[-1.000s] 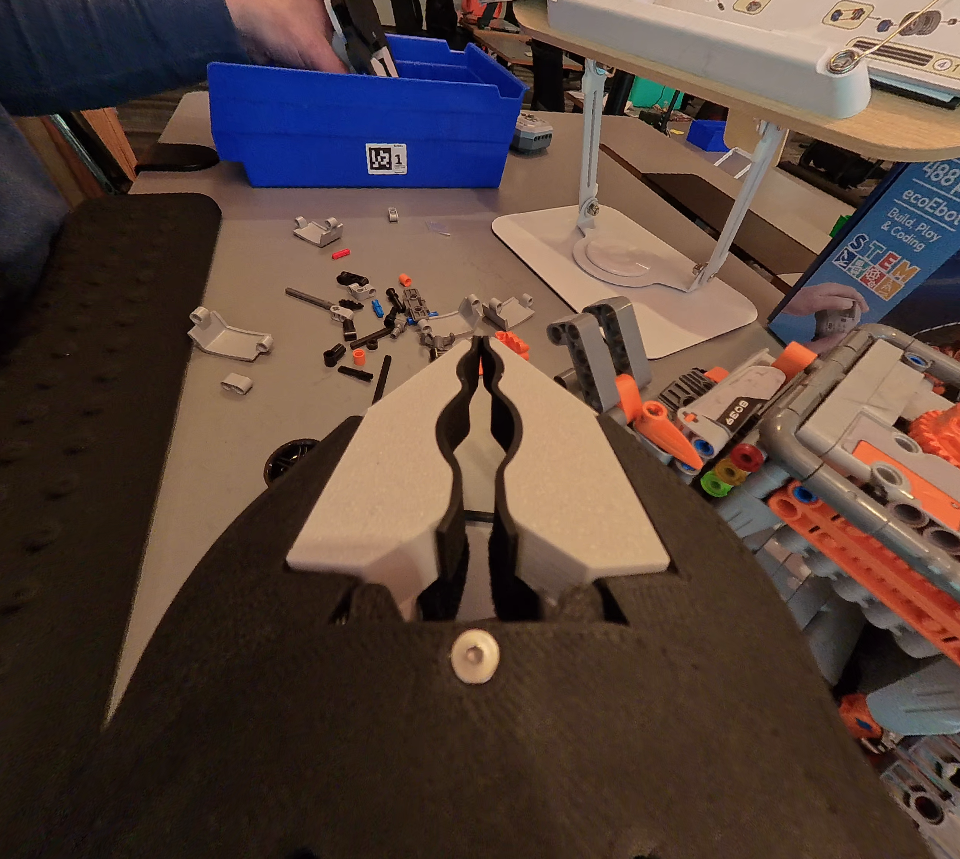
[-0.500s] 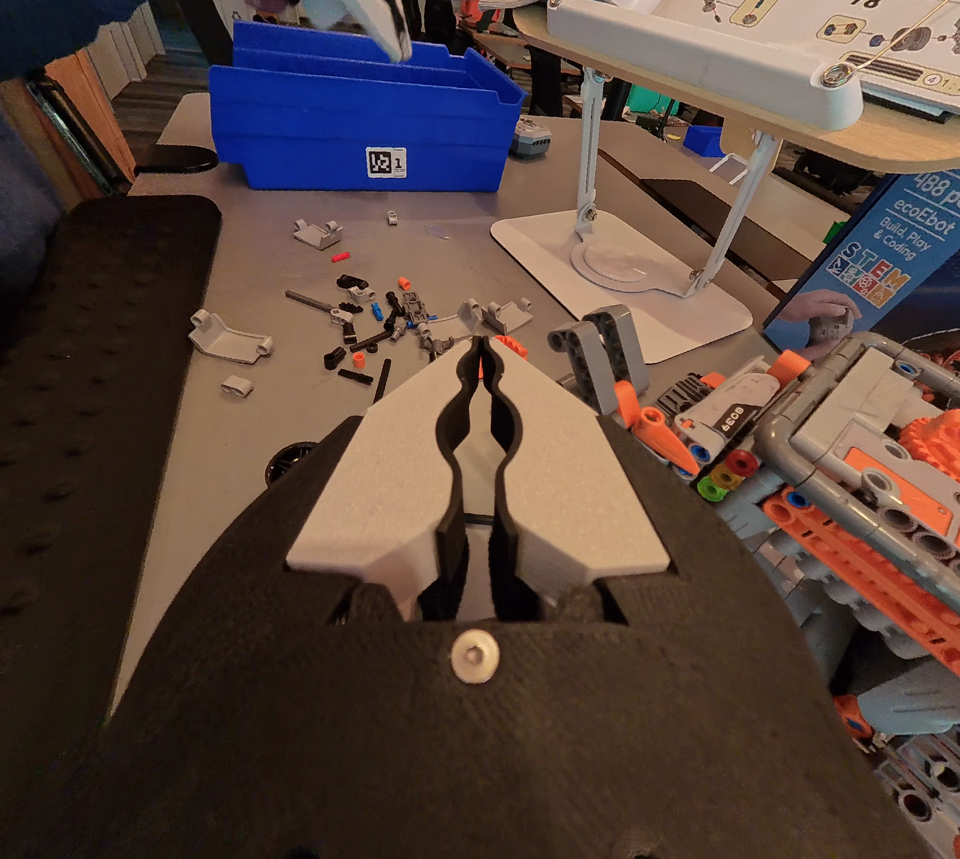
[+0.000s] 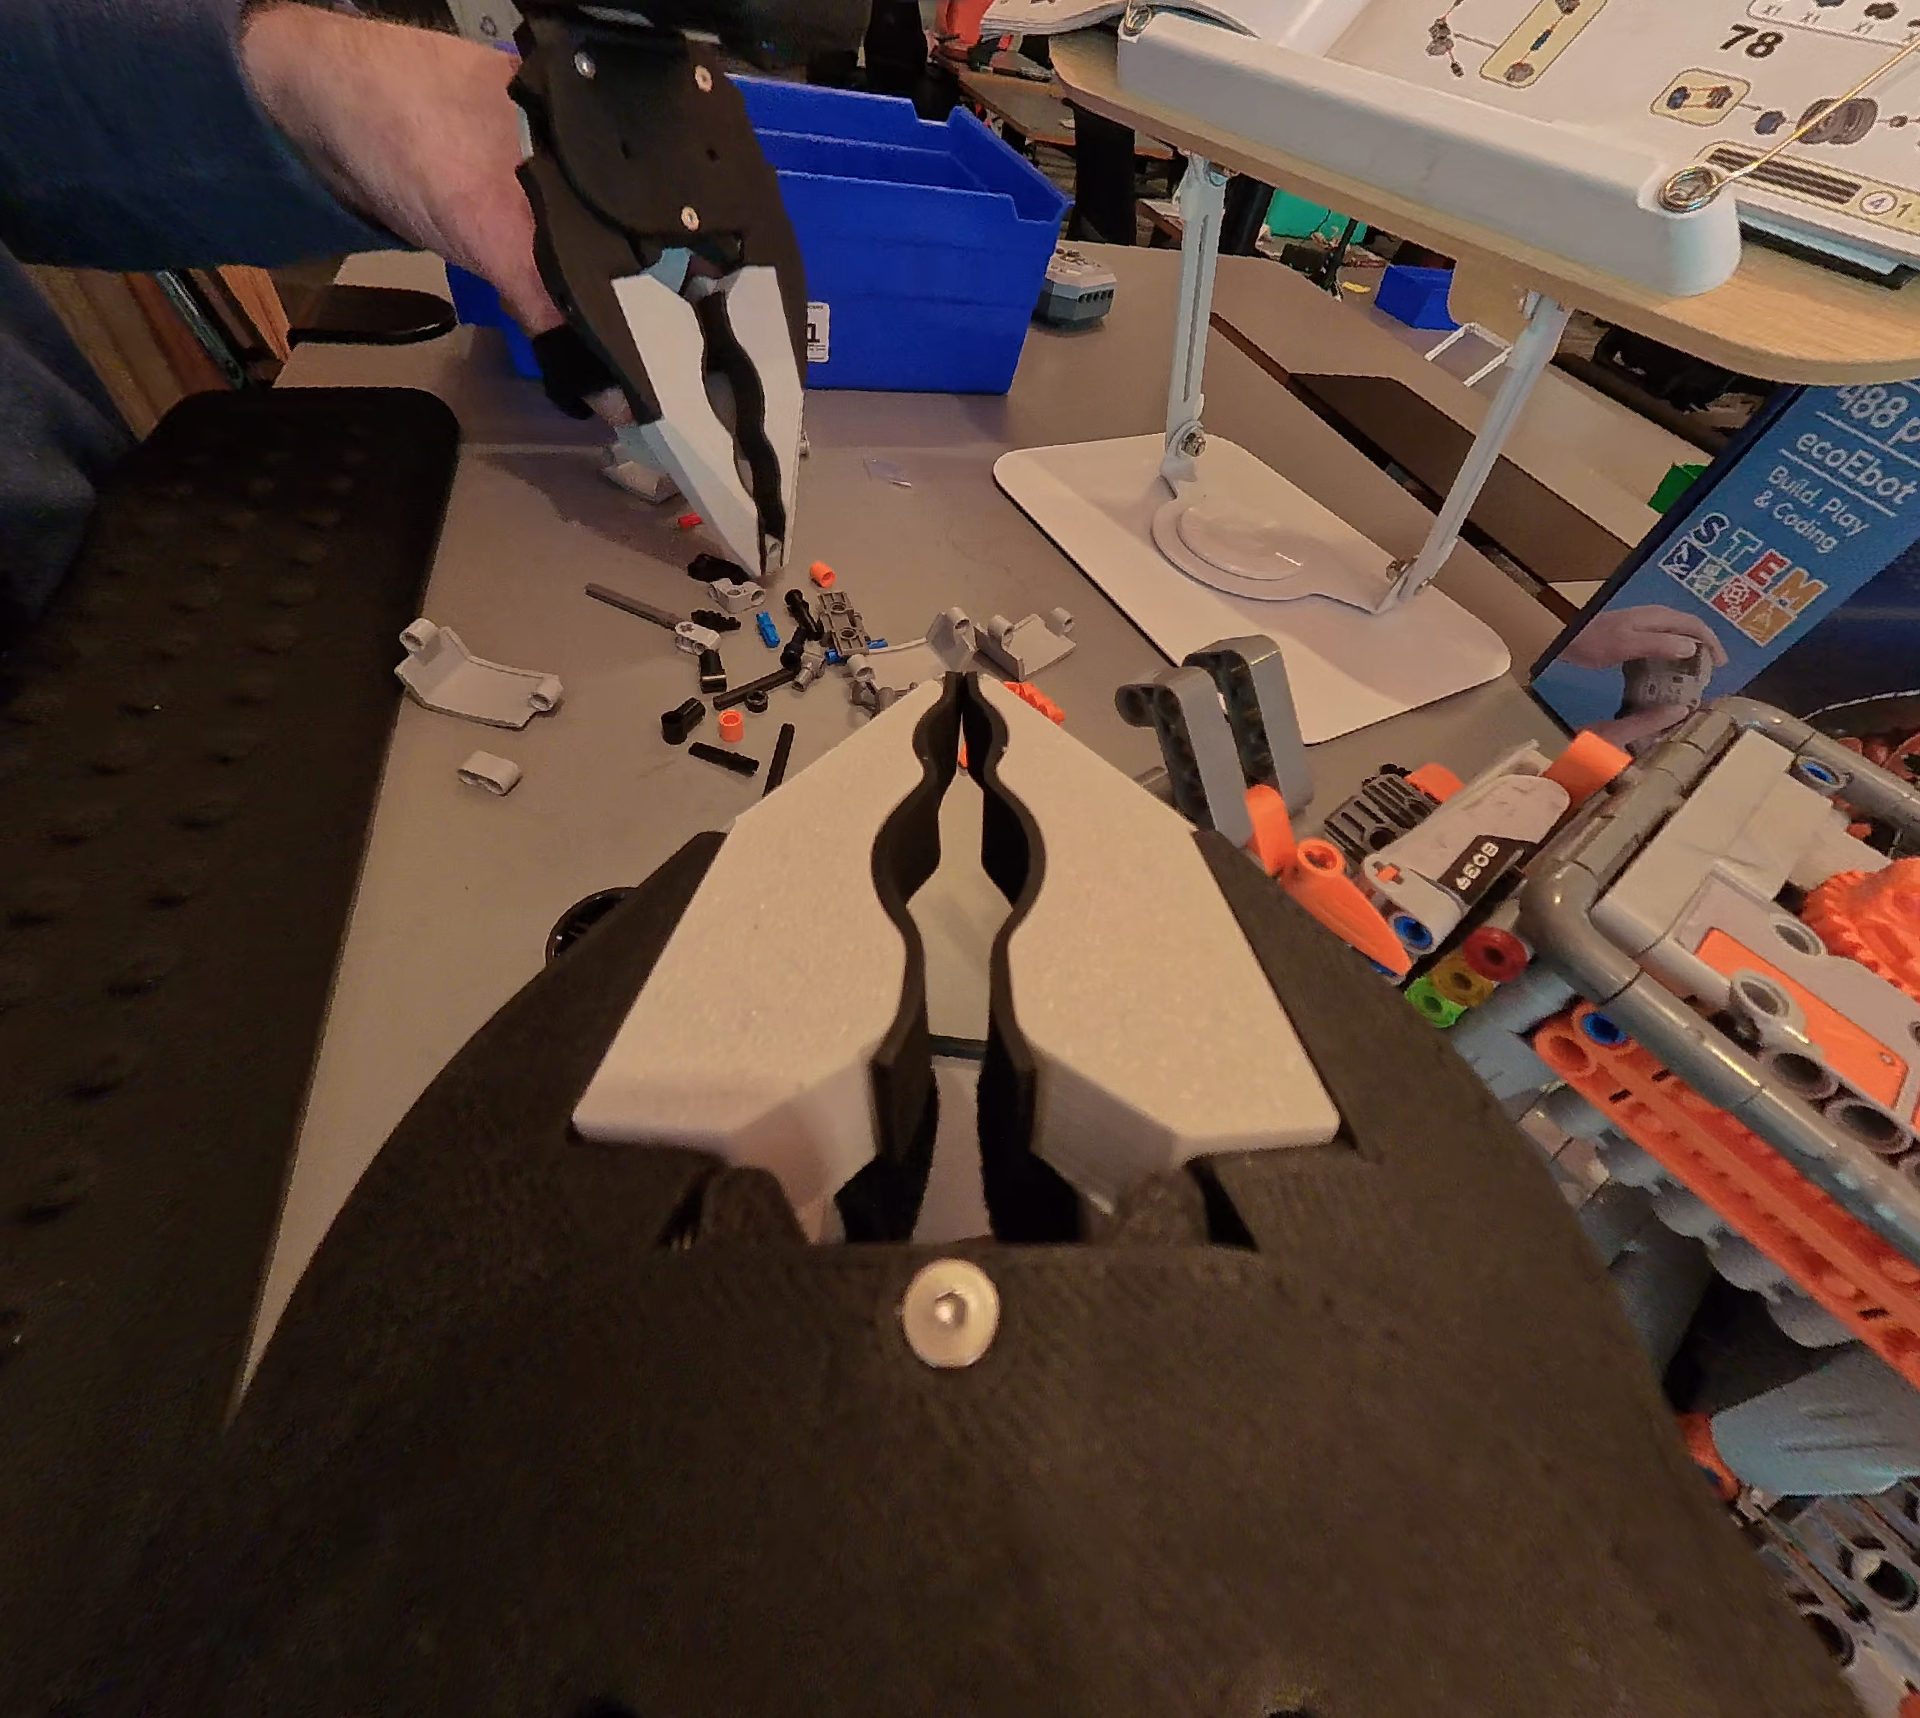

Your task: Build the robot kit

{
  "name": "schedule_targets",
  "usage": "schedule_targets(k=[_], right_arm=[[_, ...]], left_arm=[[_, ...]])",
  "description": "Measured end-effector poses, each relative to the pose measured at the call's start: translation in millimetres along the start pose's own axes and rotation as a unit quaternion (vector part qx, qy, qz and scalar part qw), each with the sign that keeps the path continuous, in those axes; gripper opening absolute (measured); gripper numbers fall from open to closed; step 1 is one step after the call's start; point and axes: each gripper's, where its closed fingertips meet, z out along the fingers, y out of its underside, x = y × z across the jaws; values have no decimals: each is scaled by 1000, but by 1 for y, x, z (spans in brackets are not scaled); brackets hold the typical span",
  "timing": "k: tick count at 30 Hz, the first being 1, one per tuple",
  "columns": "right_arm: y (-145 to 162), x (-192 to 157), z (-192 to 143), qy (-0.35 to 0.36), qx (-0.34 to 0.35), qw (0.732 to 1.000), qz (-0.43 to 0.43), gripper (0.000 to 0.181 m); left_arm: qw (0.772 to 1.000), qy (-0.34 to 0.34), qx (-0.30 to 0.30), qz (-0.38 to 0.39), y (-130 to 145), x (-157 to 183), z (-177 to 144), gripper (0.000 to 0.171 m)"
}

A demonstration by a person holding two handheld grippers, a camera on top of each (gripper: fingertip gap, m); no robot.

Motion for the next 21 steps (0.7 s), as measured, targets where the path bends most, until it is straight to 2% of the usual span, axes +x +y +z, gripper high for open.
schedule_targets(k=[1, 4, 8, 12, 16, 21], right_arm=[[0, 0, 0, 0, 0, 1000, 0, 0], [0, 0, 0, 0, 1, 1000, 1, 0], [-1, 0, -1, 1, 3, 1000, 0, 0], [-1, 1, -2, 2, 4, 1000, 2, 0], [1, 2, 0, 1, 1, 1000, 4, 0], [2, 2, 0, 1, 0, 1000, 7, 0]], left_arm=[[1000, 3, 5, -2, -1, 1, 2, 5], [1000, -3, 7, -6, -1, 0, 1, 20], [999, -7, 38, -3, -12, 3, -19, 24], [995, -21, 99, -7, -27, -2, -66, 23], [986, -61, 153, -23, -29, -25, -126, 20], [974, -149, 153, -72, 13, -78, -180, 20]])
